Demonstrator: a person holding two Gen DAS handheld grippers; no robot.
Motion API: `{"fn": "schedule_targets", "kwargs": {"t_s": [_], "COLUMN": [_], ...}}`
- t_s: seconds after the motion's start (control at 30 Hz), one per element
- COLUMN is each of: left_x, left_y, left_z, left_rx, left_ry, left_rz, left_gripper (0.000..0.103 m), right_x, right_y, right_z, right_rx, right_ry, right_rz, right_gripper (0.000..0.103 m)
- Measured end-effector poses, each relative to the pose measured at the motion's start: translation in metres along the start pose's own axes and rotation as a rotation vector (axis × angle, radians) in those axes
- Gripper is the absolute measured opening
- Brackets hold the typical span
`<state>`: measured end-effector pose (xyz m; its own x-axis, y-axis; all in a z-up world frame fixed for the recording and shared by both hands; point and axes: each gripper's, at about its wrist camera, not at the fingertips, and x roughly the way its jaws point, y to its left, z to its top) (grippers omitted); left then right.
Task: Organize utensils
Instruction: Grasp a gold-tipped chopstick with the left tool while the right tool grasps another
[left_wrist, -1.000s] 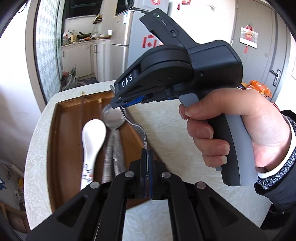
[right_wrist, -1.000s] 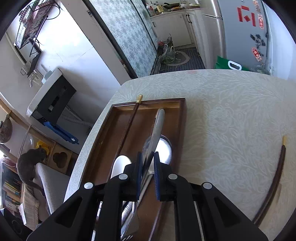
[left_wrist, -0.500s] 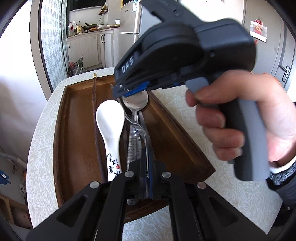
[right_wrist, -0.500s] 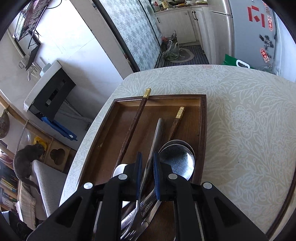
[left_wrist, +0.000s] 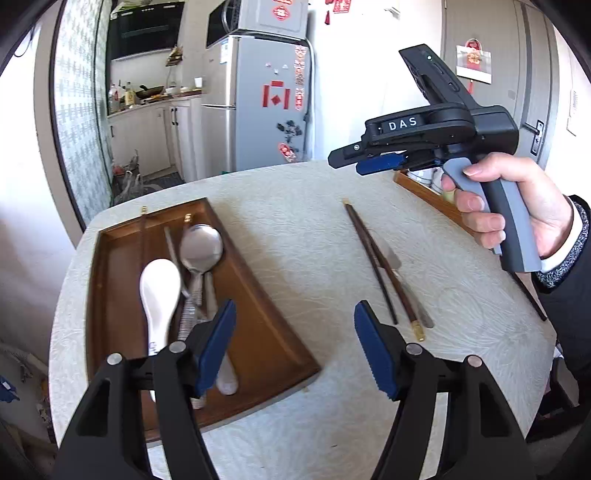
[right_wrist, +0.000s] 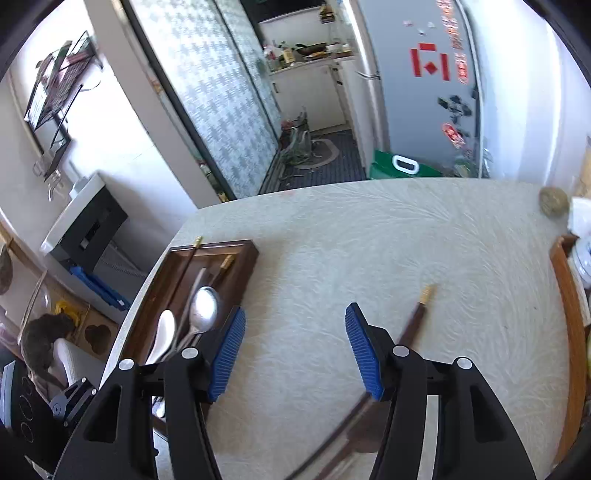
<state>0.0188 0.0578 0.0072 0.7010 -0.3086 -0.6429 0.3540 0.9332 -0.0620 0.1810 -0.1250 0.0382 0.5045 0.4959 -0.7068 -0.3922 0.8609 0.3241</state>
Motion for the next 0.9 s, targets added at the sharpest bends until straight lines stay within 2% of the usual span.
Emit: {"fn": "schedule_targets", "kwargs": {"t_s": [0.13,0.23,0.27,0.33,0.6,0.9], "left_x": [0.034,0.057,0.065,0.078,0.109,0.123], "left_y": [-0.029,-0.045,-0.048,-0.051,-0.059,-0.053], "left_z": [0.006,0.011,0.013,0.015,0.017,0.02], "left_rx": [0.021,0.016,0.009,0.006,0.038,0.039], "left_ry": [0.058,0.096,0.105,0.13,0.179,0.213], "left_rz": [-0.042,-0.026,-0.024,-0.025,0.008,0.05], "left_gripper": [0.07,0.069,0.065,0.061,0.06,0.06], "right_x": [-0.003,0.002,0.004,0.007,0.009,0.009], "right_y": [-0.044,-0.06,-0.064,-0.069,-0.077,-0.082], "right_z": [-0.018,-0.029,-0.032,-0.036,-0.046,-0.048], "right_rx": [0.093,0.131,0.139,0.147,0.151,0.162], "right_ry": [0.006,0.016,0.018,0.019,0.021,0.02], "right_rz": [-0.006,0.013,0.026,0.04,0.076,0.096], "right_gripper": [0.058,0.058,0.058,0.058,0.058,0.058]}}
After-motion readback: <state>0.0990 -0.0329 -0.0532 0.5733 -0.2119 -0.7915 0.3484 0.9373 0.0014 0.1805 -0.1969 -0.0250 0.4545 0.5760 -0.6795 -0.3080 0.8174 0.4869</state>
